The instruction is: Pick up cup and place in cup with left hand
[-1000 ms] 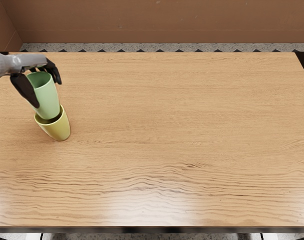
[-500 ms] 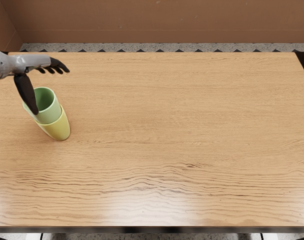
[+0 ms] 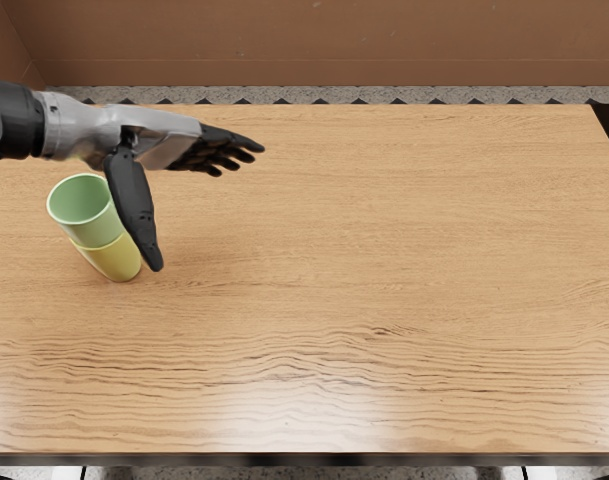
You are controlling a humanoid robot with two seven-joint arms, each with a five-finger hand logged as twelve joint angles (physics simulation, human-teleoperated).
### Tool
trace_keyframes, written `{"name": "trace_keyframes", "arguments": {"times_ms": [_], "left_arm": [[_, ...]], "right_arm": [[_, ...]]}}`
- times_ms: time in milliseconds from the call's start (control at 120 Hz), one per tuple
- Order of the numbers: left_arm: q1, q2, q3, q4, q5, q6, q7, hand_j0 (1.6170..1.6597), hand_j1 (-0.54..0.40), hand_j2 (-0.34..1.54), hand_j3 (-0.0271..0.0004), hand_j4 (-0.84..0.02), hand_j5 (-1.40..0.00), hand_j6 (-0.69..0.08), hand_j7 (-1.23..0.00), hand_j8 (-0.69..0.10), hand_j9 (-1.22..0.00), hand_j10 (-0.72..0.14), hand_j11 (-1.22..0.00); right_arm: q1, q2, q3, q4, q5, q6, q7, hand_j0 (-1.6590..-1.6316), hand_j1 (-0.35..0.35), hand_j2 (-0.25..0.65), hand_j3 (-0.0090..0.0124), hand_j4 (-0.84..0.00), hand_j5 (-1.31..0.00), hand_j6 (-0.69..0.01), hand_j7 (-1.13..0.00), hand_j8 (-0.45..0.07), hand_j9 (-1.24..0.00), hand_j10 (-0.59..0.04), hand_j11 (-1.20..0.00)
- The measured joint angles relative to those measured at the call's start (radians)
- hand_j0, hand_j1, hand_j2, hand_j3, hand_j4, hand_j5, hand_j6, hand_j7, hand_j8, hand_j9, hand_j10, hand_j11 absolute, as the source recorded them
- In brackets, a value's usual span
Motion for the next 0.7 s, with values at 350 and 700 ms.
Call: {"name": "trace_keyframes", "arguments": {"times_ms": [350,700], "left_arm": [[0.194,0.286,-0.006,0.035,-0.717,-0.008,0.0,1.658,0.33,0.0,0.0,-0.017,-0.02,-0.017,-0.02,-0.016,-0.02,-0.017,-0.02],[0.255,0.42,0.002,0.088,-0.779,-0.009,0.0,1.6581,0.34,0.0,0.0,-0.004,-0.01,-0.003,-0.01,-0.004,-0.01,-0.005,-0.01]], "right_arm": [[0.0,0.0,0.0,0.0,0.0,0.0,0.0,-1.6581,-0.349,0.0,0.0,0.0,0.0,0.0,0.0,0.0,0.0,0.0,0.0],[0.0,0.0,0.0,0.0,0.0,0.0,0.0,-1.6581,-0.349,0.0,0.0,0.0,0.0,0.0,0.0,0.0,0.0,0.0,0.0]]}}
